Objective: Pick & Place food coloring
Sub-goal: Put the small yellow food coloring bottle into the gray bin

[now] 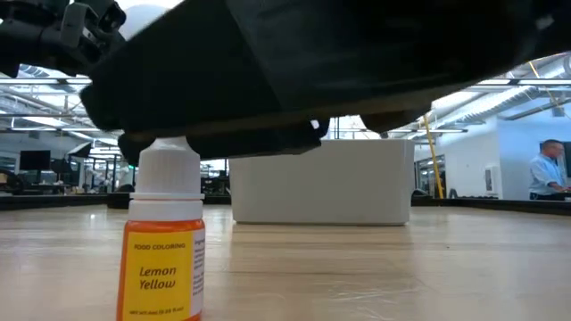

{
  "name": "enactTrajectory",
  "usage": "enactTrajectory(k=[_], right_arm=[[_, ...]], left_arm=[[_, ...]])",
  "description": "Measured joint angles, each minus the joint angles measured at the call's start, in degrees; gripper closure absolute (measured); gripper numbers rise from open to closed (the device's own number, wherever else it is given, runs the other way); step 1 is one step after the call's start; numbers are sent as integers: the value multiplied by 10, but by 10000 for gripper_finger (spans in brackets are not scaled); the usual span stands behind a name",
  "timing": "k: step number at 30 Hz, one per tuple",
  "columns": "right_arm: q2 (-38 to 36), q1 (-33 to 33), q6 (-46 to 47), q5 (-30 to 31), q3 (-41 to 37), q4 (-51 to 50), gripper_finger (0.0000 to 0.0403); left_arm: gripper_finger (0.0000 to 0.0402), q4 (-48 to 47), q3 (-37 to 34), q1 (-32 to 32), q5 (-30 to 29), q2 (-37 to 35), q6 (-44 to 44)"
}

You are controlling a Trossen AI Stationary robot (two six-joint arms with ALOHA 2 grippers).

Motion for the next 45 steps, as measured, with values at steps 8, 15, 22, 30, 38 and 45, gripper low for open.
enactTrajectory(k=[8, 15, 22, 30, 38, 45], right_arm=[[0, 11, 3, 14, 0, 8, 225], [0, 10, 20, 12, 0, -10, 239], [0, 10, 40, 9, 0, -30, 240], [0, 10, 46, -3, 0, -31, 253], [0, 3, 44, -4, 0, -26, 266], [0, 0, 35, -4, 0, -27, 274]], left_arm=[[357, -14, 0, 0, 0, 0, -6], [357, -15, 0, 0, 1, 0, -21], [357, -17, 0, 0, 1, 0, -32], [357, -20, 0, 0, 2, 0, -33], [357, -20, 0, 0, 2, 0, -31], [357, -18, 0, 0, 2, 0, -20]])
